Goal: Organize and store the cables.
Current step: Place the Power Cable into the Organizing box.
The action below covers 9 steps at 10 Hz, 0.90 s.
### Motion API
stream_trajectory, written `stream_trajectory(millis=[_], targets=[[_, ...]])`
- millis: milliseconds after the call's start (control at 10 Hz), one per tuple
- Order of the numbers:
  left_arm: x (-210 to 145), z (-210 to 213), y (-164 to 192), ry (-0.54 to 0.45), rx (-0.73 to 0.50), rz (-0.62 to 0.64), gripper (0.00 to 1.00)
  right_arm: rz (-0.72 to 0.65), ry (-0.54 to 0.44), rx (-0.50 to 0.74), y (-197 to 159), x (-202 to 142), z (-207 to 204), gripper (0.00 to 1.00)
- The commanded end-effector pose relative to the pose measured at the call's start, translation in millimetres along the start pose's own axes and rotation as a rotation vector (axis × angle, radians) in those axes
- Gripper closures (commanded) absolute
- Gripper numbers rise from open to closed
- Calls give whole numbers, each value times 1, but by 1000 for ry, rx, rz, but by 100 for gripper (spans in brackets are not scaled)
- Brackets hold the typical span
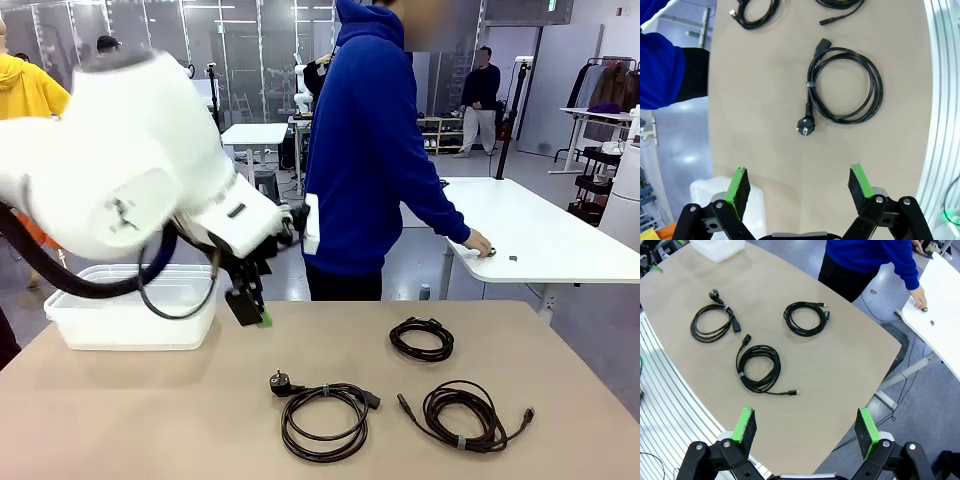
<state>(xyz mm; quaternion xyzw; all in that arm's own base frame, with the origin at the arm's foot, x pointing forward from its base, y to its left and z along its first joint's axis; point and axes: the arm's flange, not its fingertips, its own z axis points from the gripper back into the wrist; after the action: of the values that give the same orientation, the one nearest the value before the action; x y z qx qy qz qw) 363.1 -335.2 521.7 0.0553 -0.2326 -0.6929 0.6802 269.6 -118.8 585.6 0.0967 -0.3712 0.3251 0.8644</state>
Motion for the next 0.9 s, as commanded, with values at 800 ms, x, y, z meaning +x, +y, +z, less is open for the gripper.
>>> stream_trajectory(millis=[800], targets=[[39, -187, 17, 19, -121, -10, 0, 10, -2, 2, -1, -1, 0, 0]])
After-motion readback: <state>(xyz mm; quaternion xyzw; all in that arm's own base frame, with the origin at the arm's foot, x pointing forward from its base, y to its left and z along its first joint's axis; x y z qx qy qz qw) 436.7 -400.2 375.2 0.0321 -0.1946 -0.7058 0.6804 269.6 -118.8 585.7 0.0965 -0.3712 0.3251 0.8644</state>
